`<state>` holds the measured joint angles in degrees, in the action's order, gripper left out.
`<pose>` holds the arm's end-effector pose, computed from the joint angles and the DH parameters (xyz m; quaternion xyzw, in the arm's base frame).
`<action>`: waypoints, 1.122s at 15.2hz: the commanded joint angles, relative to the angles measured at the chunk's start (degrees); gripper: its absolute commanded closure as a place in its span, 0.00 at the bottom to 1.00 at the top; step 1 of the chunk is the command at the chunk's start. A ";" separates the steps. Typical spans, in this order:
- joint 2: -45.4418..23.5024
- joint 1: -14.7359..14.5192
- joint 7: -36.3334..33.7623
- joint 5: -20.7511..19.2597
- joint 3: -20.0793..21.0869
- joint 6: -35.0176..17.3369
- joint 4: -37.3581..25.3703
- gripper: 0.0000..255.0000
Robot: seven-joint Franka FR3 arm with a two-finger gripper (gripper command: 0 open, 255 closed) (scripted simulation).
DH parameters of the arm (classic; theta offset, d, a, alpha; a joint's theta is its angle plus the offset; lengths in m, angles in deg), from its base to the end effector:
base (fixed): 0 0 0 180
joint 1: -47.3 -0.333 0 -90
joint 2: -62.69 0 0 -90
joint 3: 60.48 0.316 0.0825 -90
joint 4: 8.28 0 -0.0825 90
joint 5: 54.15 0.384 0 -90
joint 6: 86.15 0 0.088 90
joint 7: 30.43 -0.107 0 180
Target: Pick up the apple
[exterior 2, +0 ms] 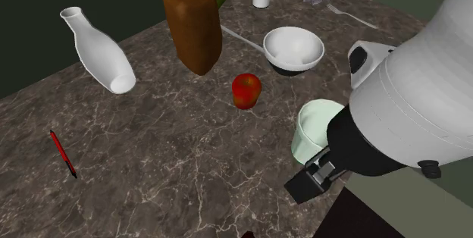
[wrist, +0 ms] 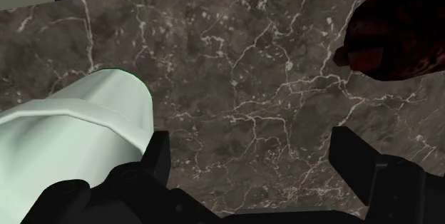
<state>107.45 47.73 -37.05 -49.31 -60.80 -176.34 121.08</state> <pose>0.3086 0.0043 0.6362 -0.9959 0.0615 -0.0464 0.0466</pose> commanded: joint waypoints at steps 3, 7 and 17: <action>-3.98 0.02 1.99 -0.41 -1.38 -2.00 -1.76 0.00; -12.26 -0.10 5.92 -0.68 -4.00 -5.34 -6.25 0.00; -34.50 -0.36 15.81 2.08 -9.54 -8.98 -23.27 0.00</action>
<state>75.45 47.35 -22.28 -47.71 -69.83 -185.41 100.23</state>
